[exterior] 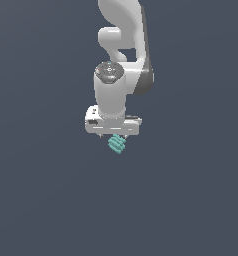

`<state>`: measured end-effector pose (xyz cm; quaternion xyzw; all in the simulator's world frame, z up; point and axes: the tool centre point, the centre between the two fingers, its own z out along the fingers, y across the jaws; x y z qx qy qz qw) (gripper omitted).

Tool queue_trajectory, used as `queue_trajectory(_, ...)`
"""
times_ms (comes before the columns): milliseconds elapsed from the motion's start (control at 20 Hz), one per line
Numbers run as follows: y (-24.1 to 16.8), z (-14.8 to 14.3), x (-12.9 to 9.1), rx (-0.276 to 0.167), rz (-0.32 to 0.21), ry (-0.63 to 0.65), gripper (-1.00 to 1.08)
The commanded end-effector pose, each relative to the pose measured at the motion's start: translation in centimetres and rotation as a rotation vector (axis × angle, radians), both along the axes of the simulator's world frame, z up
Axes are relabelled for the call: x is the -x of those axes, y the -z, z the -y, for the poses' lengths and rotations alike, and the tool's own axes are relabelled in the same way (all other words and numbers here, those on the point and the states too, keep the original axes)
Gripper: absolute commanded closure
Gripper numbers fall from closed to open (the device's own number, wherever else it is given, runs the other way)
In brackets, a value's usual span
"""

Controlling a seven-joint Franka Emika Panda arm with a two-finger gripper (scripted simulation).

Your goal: Pick up the object and move it to a goal position.

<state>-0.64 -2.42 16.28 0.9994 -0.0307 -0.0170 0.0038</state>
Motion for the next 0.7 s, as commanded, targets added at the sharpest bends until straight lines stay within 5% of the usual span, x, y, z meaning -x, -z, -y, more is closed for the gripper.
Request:
queue_trajectory(0,0.0,0.0,0.0,0.0,0.0,0.0,-0.92)
queue_trajectory(650,-0.4,-1.3,0.2,-0.016,-0.017,-0.024,-0.92)
